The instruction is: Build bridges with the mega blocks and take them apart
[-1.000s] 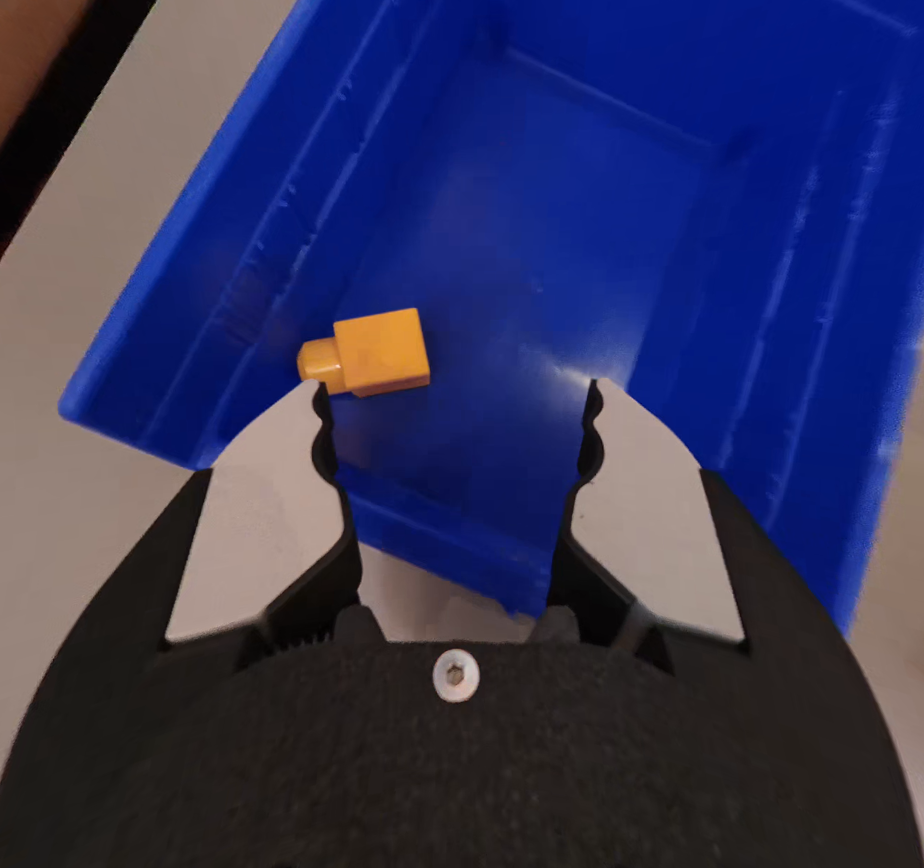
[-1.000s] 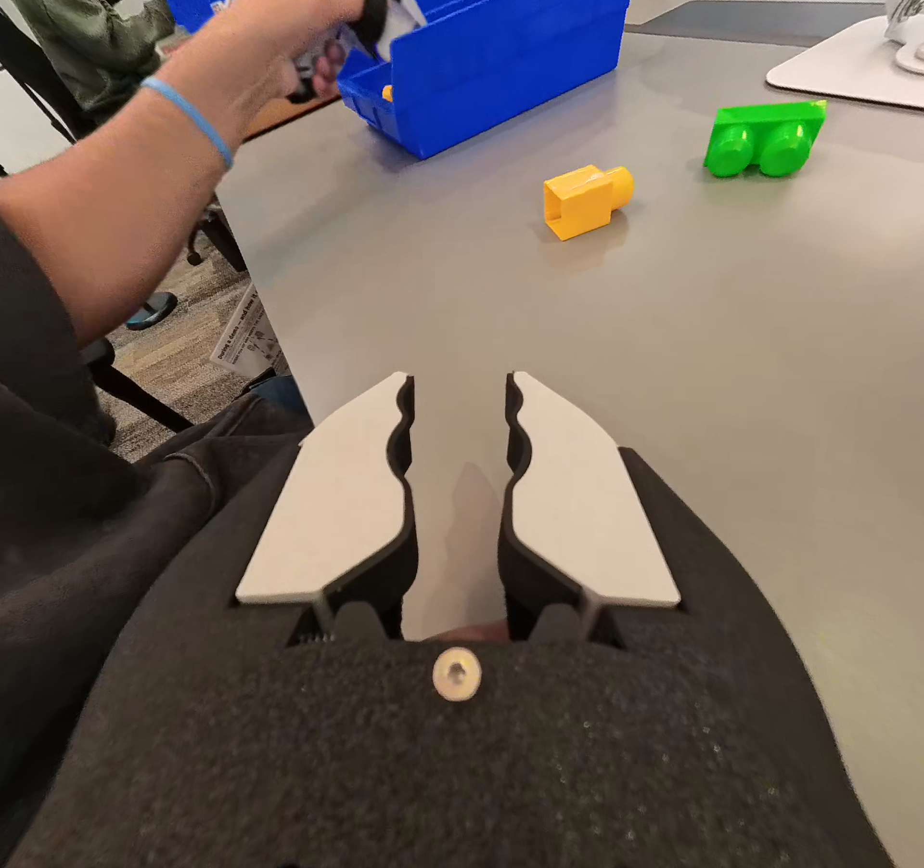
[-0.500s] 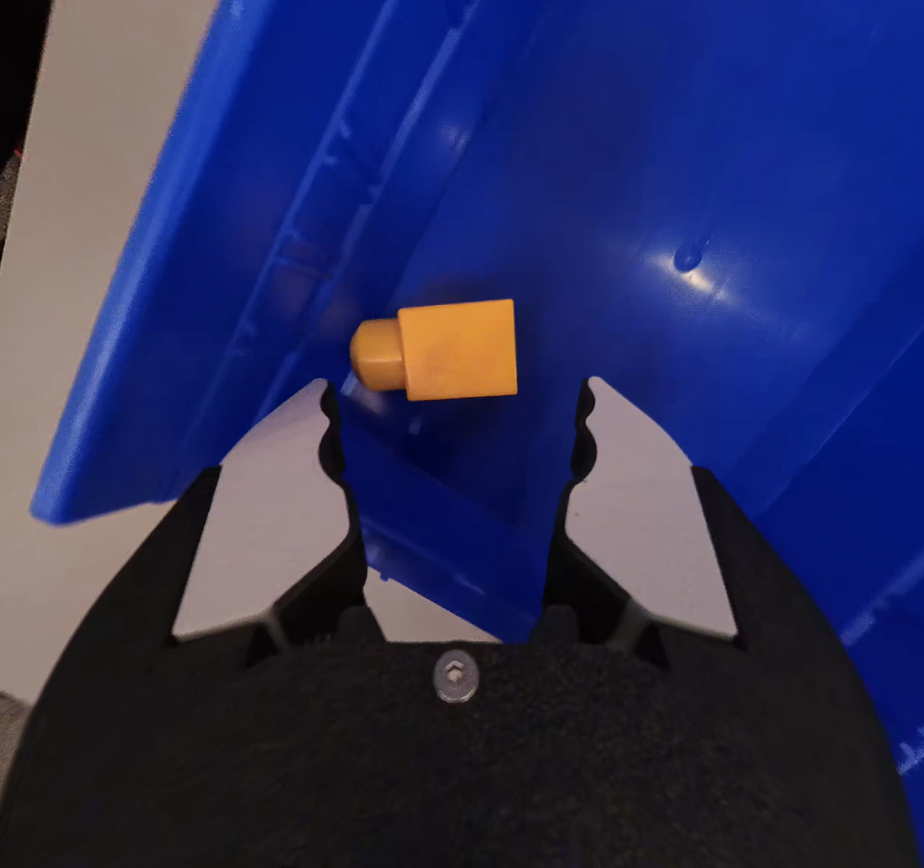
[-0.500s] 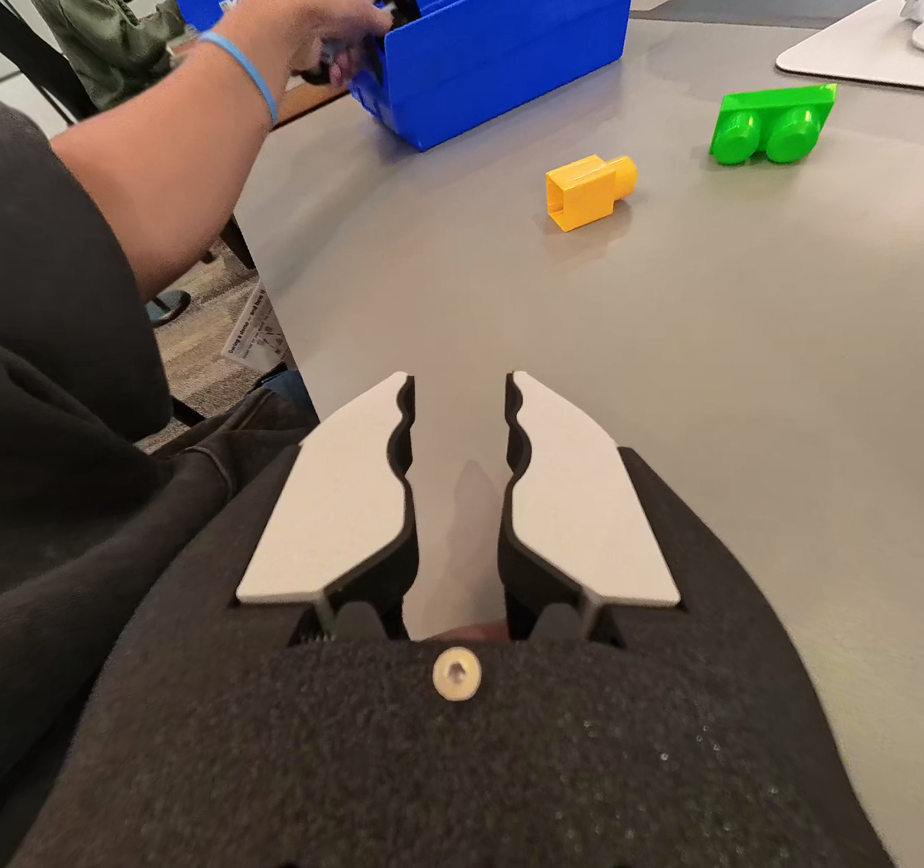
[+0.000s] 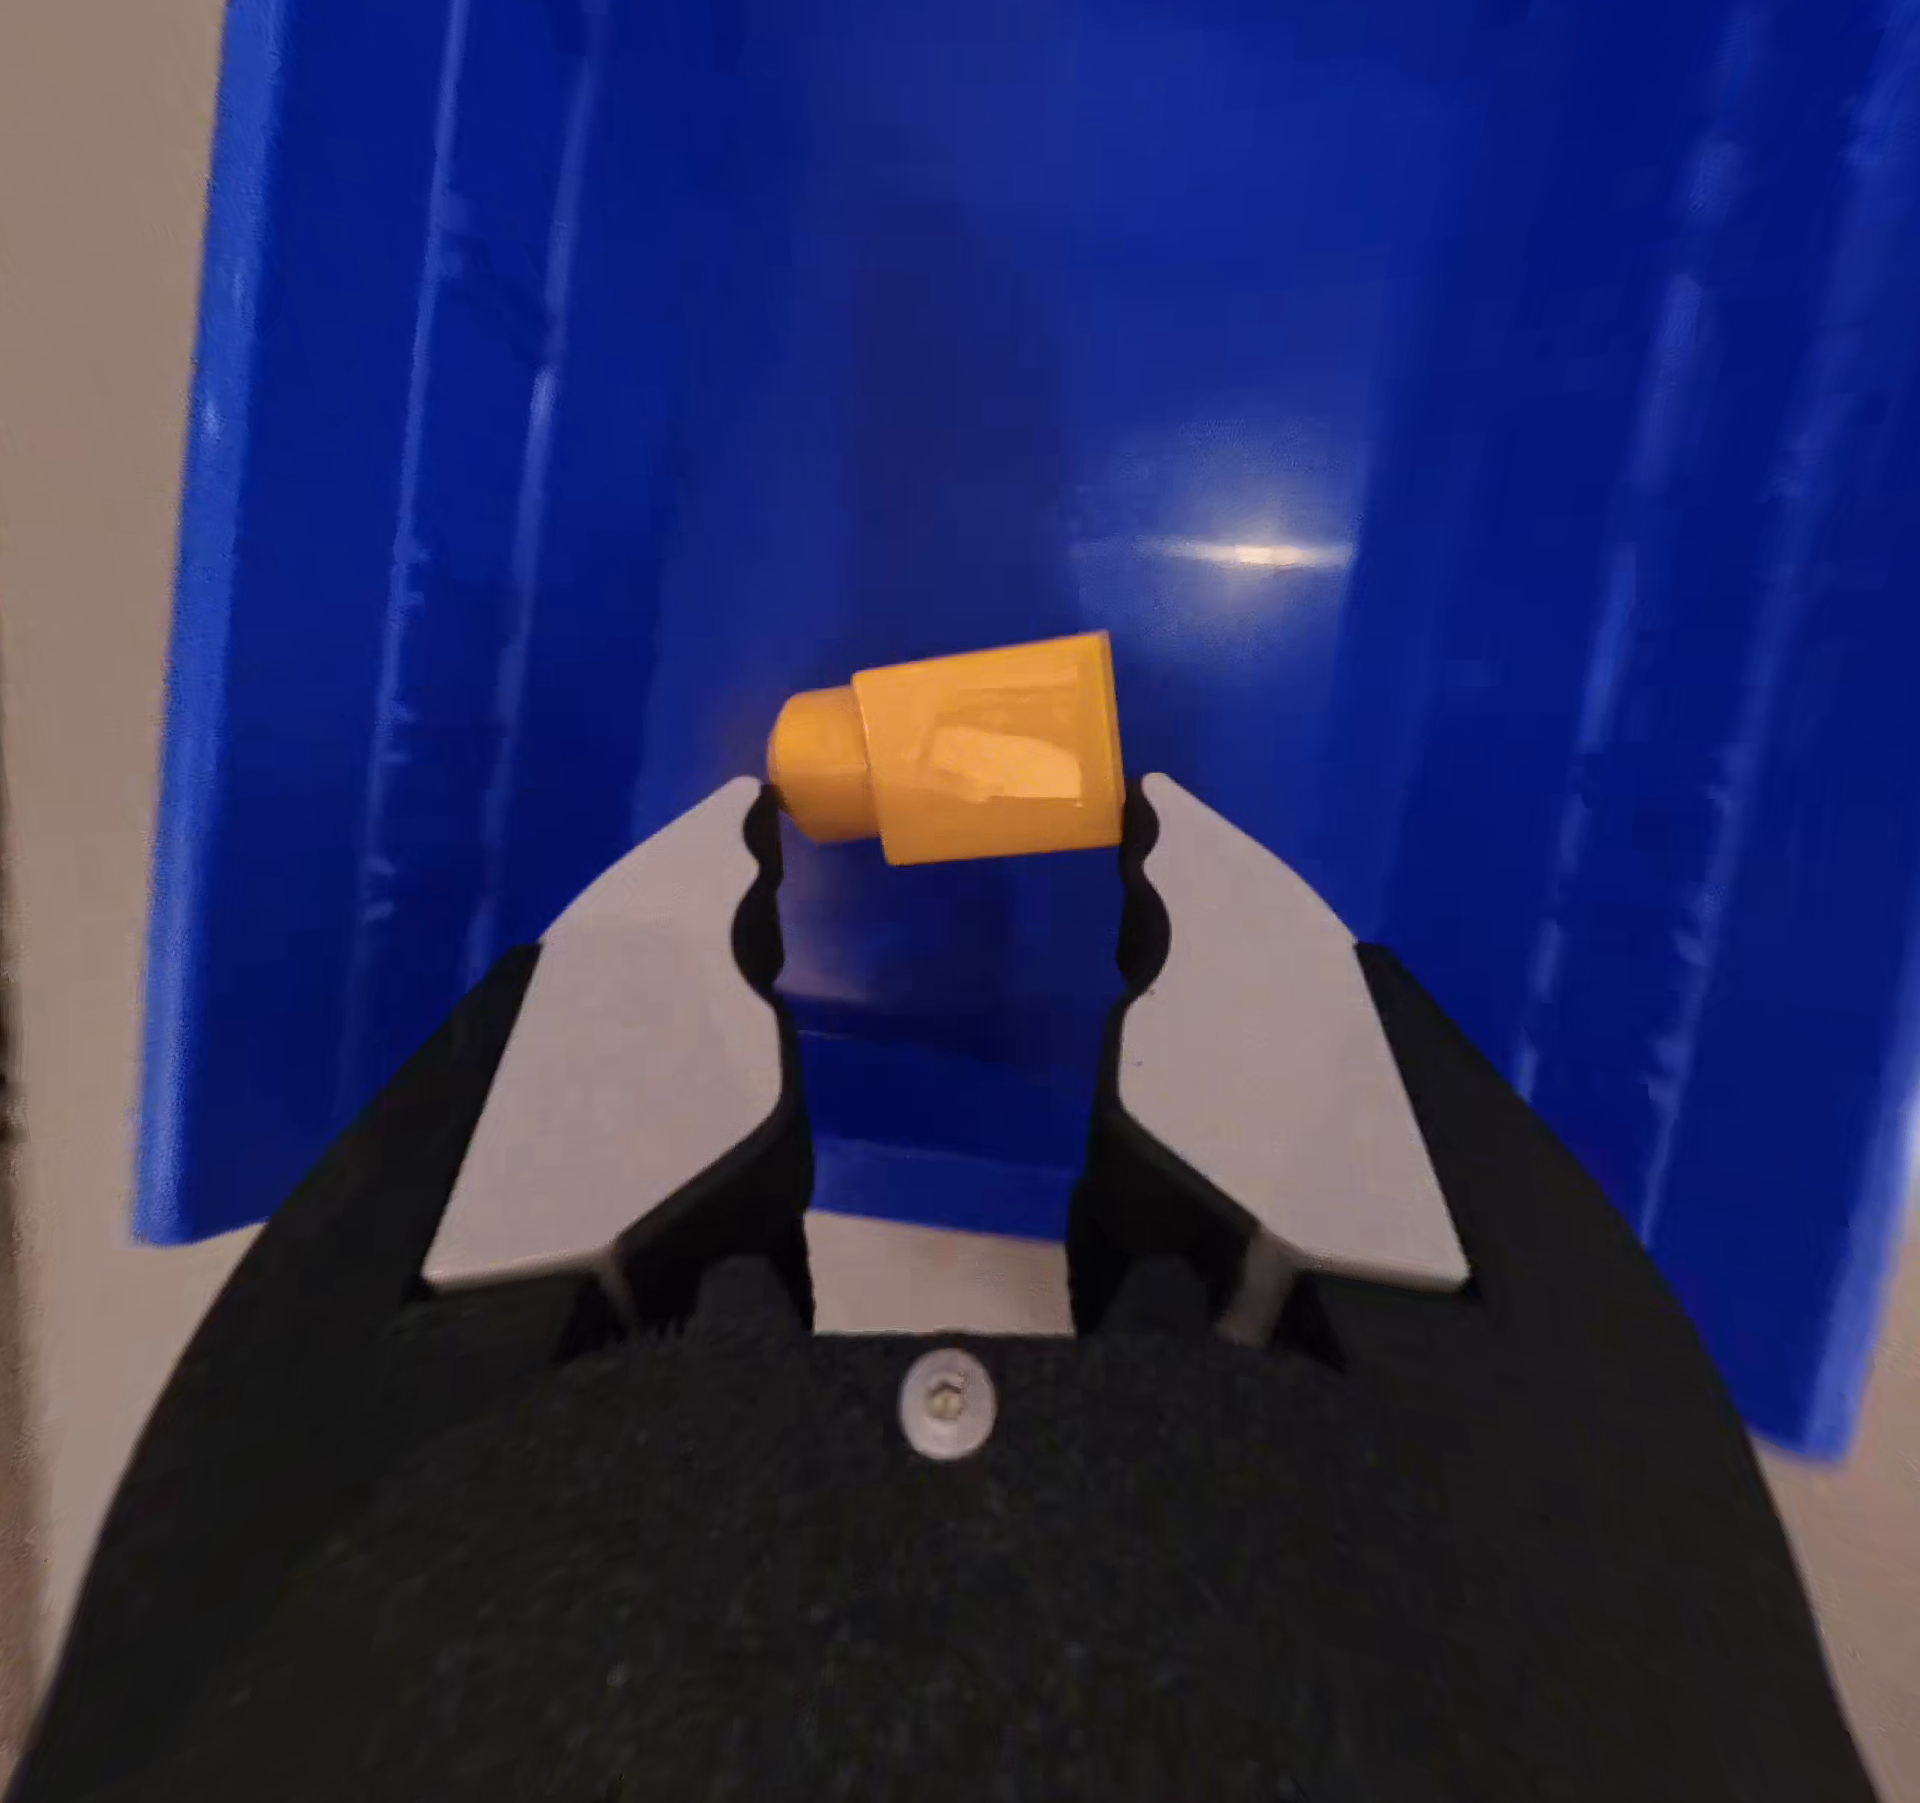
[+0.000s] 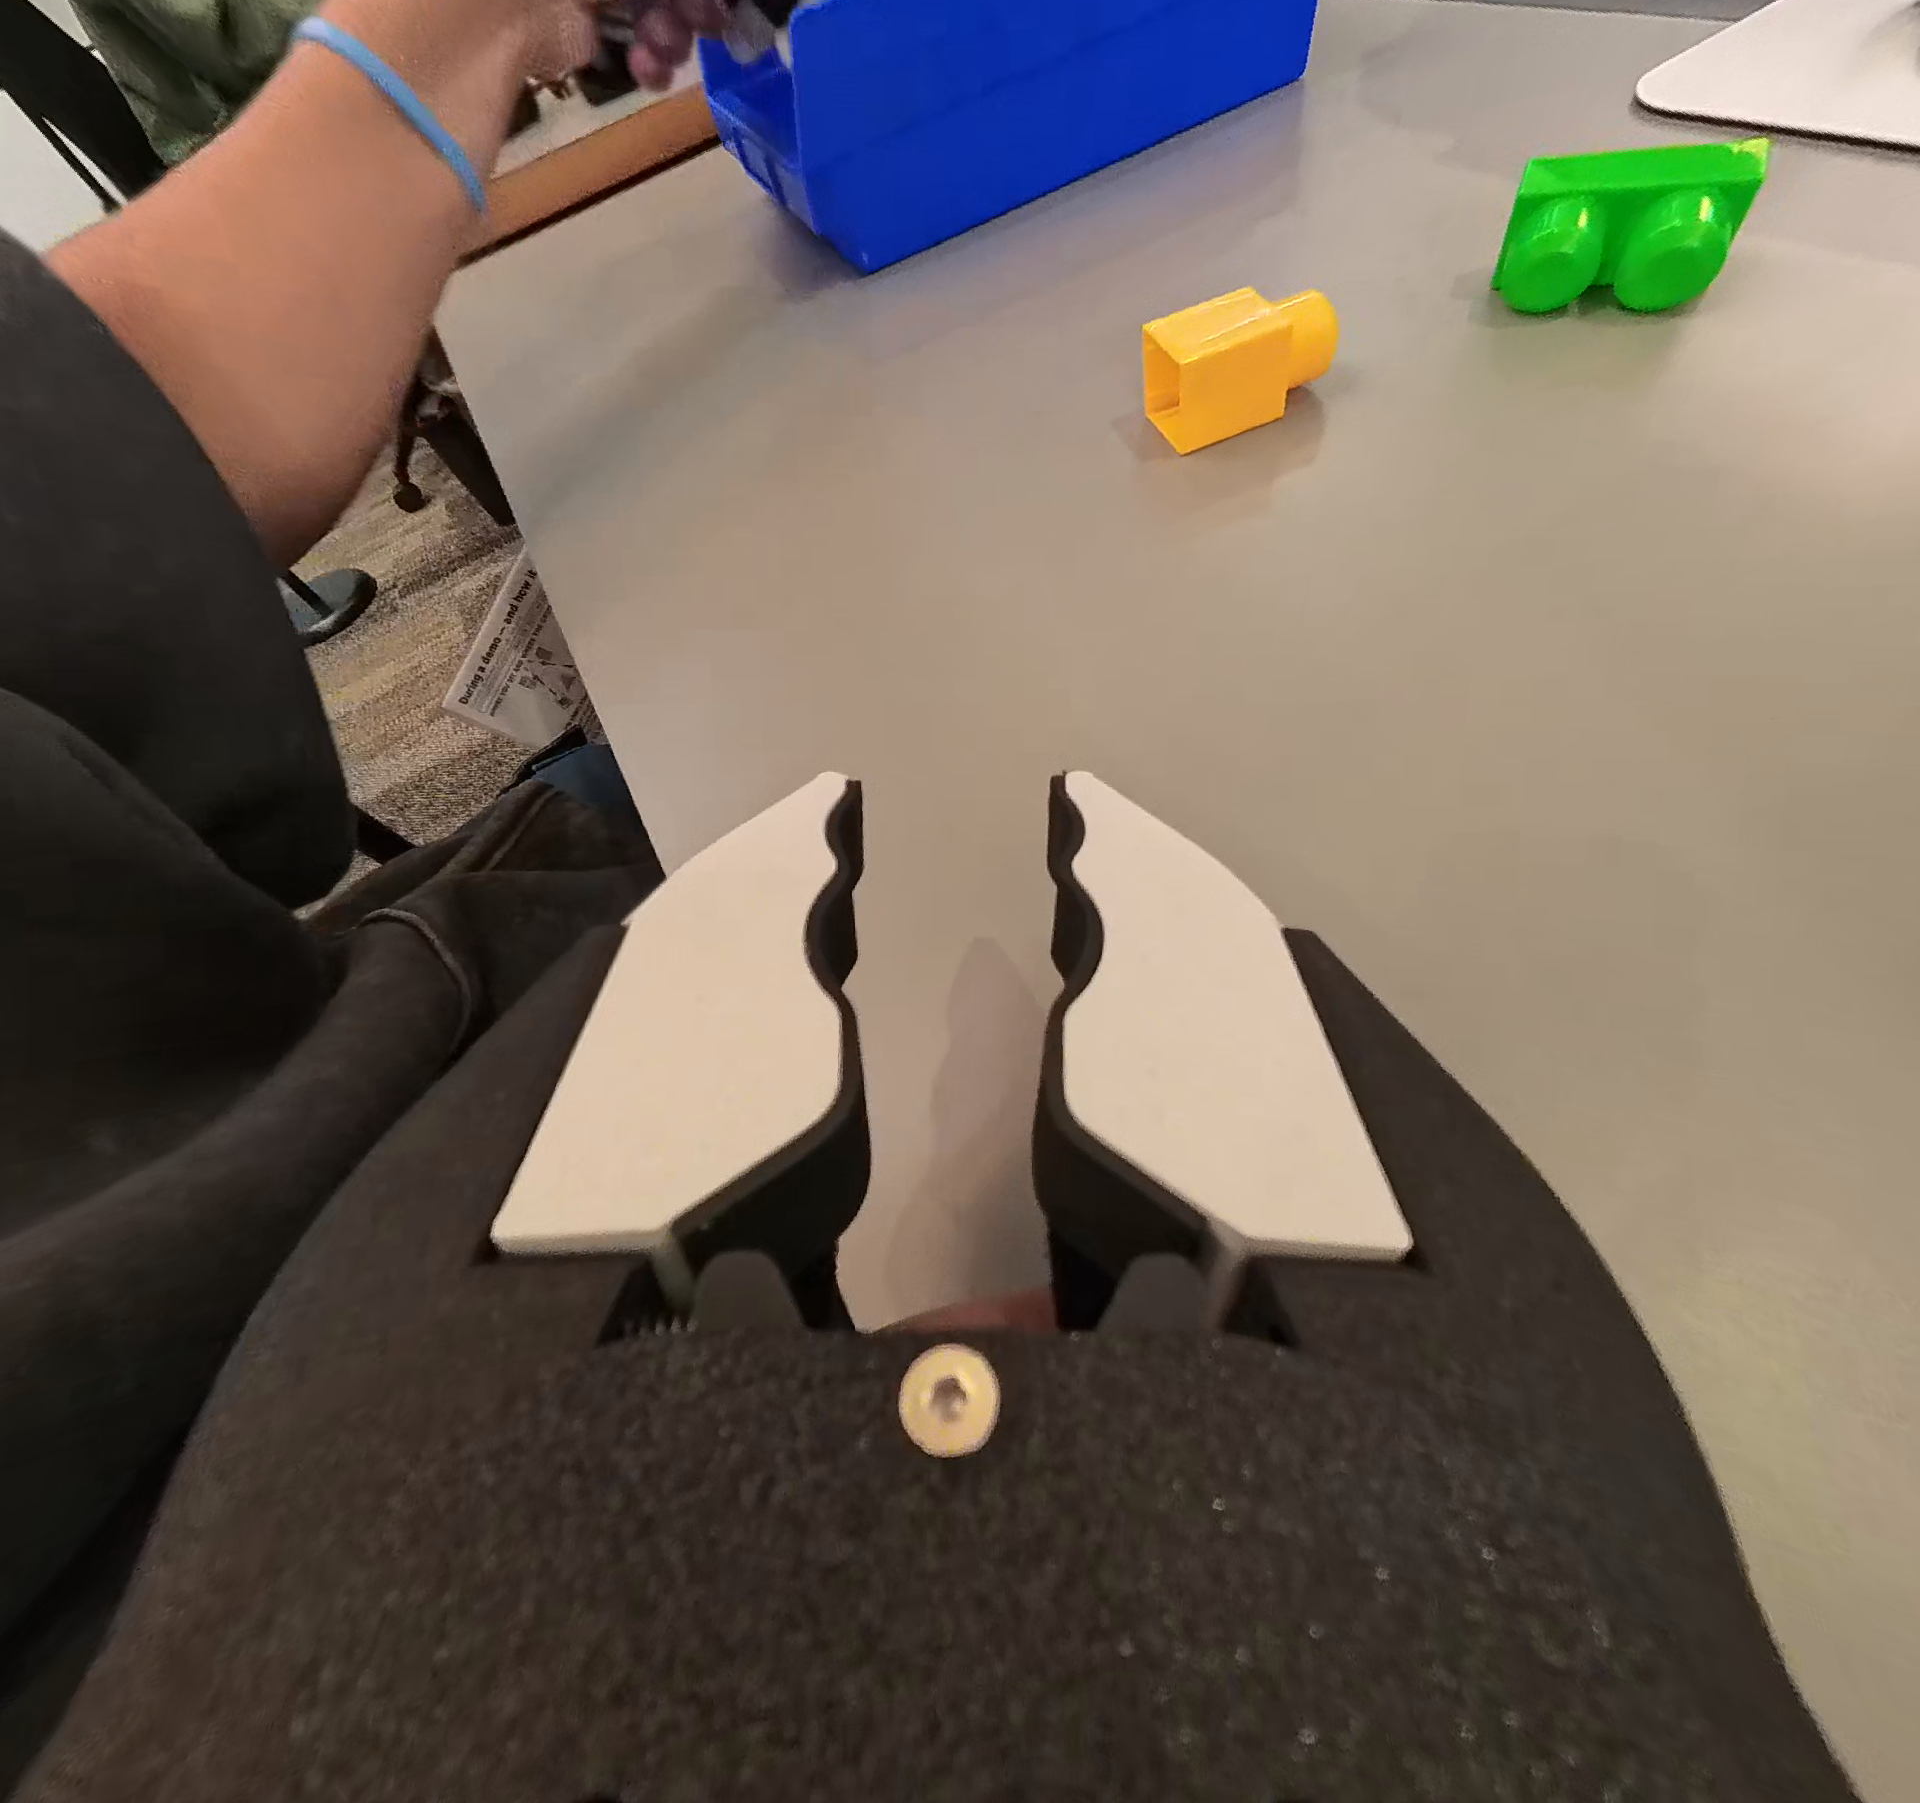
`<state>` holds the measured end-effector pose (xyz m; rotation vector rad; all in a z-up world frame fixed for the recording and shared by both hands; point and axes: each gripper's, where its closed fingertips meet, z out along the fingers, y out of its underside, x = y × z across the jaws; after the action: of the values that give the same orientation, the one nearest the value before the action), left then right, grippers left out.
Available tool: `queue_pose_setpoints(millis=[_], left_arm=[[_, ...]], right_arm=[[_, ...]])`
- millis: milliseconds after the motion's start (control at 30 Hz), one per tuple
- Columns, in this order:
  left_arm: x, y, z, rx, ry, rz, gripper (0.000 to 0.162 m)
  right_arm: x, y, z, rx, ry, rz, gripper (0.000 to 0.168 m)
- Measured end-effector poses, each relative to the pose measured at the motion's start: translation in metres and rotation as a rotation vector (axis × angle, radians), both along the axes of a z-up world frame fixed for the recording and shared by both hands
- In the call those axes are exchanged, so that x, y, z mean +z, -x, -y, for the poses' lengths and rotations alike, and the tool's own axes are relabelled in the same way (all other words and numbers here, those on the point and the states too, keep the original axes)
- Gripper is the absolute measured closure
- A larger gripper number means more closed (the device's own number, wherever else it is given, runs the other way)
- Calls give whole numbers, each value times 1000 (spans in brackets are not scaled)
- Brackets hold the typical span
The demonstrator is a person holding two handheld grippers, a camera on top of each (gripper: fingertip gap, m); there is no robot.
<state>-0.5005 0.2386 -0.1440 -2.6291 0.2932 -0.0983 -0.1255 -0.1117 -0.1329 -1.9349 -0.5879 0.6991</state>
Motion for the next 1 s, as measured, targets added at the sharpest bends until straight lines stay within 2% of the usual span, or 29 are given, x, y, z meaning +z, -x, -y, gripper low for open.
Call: queue_pose_setpoints(millis=[100,167,233,333,400,467,567,667,767,900,1000], left_arm=[[40,-22,16,-285,-167,-49,99],[74,-63,43,-644,-326,-48,100],[98,-98,76,-925,-418,-77,100],[97,-145,120,-1272,-348,-101,100],[79,-180,140,-1473,-297,-109,100],[52,-212,143,-1620,-264,-176,100],[10,-244,138,-1789,-169,-297,100],[-12,-261,132,-1903,-105,-342,100],[-26,-264,125,-1972,-70,-413,100],[-32,-277,114,-2033,-167,-480,100],[-36,-281,121,-2058,-129,-437,100]], right_arm=[[1,-3,-1,-9,-7,0,135],[2,-3,-1,-9,-10,-2,135],[2,-3,-1,-15,-20,16,135],[2,-3,-2,-19,-28,33,135],[4,-2,-2,-16,-29,27,135],[7,1,-2,-8,-31,15,135],[10,3,0,-2,-43,11,135],[10,1,0,-17,-45,19,135],[8,-2,1,-32,-33,22,135],[6,-4,3,-53,-21,4,135],[4,-4,3,-60,-8,-6,135]])
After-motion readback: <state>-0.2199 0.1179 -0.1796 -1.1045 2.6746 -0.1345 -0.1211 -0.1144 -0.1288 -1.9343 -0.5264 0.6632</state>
